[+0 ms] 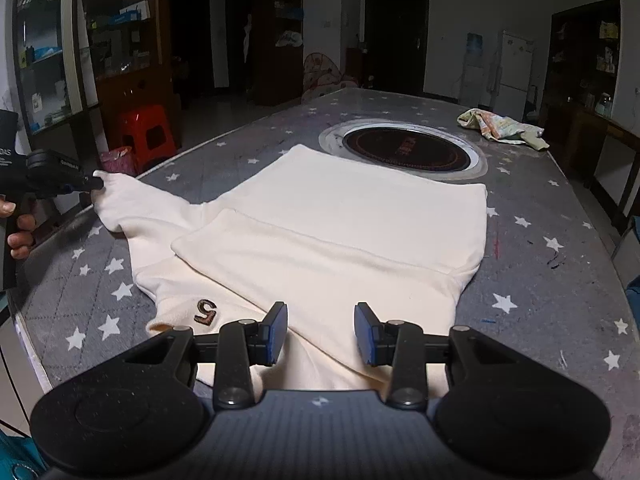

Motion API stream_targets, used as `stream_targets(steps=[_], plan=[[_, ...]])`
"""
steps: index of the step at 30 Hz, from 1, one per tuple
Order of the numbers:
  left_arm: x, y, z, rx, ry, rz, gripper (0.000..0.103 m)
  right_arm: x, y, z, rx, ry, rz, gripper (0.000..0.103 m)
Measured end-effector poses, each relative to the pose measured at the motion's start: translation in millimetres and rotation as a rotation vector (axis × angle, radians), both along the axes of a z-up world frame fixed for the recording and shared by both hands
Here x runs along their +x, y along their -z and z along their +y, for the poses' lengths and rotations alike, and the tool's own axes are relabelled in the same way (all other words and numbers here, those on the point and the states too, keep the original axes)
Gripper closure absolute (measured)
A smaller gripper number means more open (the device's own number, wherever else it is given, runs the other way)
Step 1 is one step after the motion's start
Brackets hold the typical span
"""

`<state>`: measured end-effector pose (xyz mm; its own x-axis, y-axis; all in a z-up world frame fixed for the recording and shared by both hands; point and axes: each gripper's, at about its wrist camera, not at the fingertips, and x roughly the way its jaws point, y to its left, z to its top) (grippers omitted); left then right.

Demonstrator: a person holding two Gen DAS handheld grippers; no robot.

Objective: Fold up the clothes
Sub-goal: 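Fold the printed shirt side onto the body with the left gripper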

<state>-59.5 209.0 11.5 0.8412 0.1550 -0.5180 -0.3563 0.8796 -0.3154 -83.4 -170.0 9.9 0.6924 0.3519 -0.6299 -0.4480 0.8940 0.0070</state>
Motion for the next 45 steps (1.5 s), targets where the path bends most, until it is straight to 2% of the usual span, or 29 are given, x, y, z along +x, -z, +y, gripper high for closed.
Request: stream_targets(steps=[6, 11, 21, 29, 32, 37, 45], plan=[[-4.9, -30.5, -45.4, -0.034, 0.188, -0.101, 0.098, -4.5, 0.4, 0.1, 0.011, 0.013, -0.012, 0.066], [-3.5, -45.1, -91.3, -0.062, 0.359, -0.135, 0.098, -8.1, 1.7, -0.6, 0.02, 0.017, -0.011, 0.066], [2.3, -47.4, -176.2, -0.084, 0.612, -0.139, 0.098, -11.5, 3.8, -13.0, 0.054, 0.07, -0.008, 0.066], [15.3, -26.9, -230.3, -0.083, 0.772, -0.083, 0.095, -11.6, 8.3, -24.7, 0.084, 0.12, 0.011, 0.066], [17.8, -10.9, -239.6, -0.064, 0.805, -0.035, 0.086, -11.2, 10.1, -29.3, 0.093, 0.137, 0.017, 0.066], [14.0, 3.9, -235.0, -0.048, 0.837, 0.005, 0.063, -10.9, 11.9, -35.2, 0.117, 0.16, 0.023, 0.066], [-12.8, 3.2, -187.8, 0.048, 0.786, -0.042, 0.055, -1.0, 9.6, -36.8, 0.147, 0.163, 0.029, 0.066]])
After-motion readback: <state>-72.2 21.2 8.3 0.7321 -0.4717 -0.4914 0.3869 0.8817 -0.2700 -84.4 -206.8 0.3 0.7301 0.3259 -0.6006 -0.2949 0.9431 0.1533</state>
